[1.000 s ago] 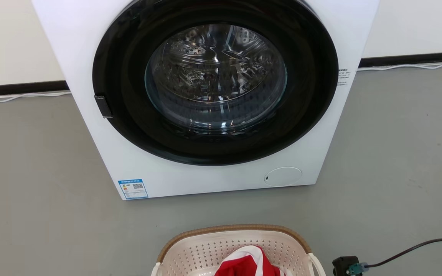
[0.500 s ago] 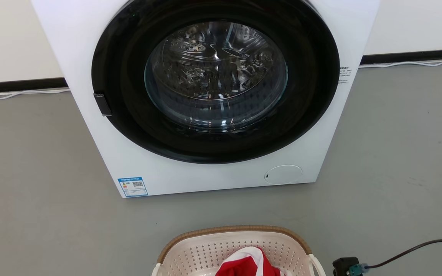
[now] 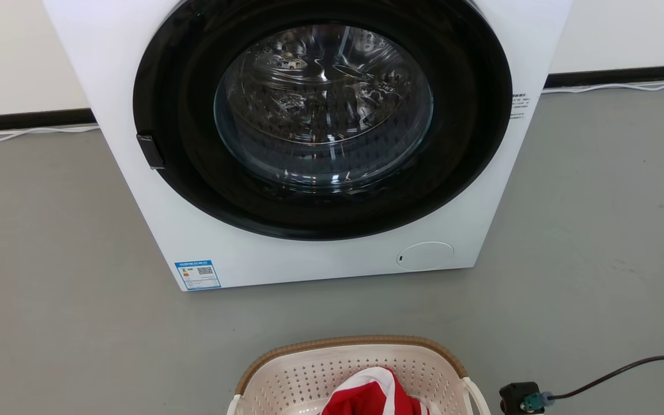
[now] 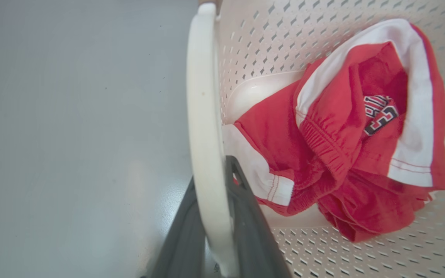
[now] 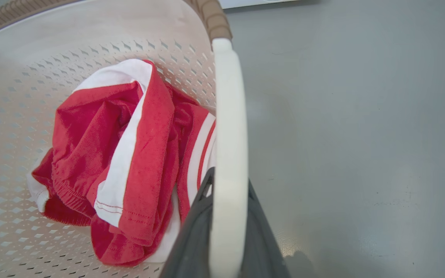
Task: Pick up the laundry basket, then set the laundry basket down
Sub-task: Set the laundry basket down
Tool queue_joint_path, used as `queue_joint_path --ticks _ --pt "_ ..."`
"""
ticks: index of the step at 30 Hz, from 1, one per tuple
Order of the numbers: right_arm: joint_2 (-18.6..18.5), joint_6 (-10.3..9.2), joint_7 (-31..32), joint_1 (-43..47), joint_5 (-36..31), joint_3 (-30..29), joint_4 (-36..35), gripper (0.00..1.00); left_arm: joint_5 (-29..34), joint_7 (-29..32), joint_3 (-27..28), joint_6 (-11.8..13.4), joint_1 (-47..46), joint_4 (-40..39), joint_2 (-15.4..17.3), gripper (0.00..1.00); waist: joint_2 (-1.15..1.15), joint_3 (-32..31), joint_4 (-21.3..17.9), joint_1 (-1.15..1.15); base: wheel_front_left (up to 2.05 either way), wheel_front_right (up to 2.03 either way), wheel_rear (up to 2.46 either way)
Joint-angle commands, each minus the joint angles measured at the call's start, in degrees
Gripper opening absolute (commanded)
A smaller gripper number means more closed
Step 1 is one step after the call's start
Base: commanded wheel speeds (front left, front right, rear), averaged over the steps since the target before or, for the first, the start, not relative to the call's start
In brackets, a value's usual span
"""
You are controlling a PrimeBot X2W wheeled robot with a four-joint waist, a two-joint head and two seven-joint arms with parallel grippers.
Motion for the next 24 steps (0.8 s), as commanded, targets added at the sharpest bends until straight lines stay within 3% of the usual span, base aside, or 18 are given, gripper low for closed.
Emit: queue_joint_path --ticks 1,14,24 --pt "-0.46 0.43 -1.32 -1.7 0.04 0.96 -0.4 0.0 -0.41 -0.81 1.09 0.74 -2.02 0.0 2.03 0.0 0.0 0.07 0.0 0.0 0.0 0.0 0.0" --pt "-0.46 0.43 -2.12 -6.46 1.48 0.84 -0.32 0.0 -0.93 -1.8 0.8 1.06 -6.7 0.06 2.32 0.0 0.0 5.65 0.39 0.0 0.0 0.0 0.0" --pt "-0.46 0.43 -3.93 -16.43 -1.26 -2.43 -0.3 0.0 -1.11 -3.04 1.47 1.59 -16.88 -0.26 3.02 0.0 0.0 17.53 1.45 0.0 0.0 0.0 0.0"
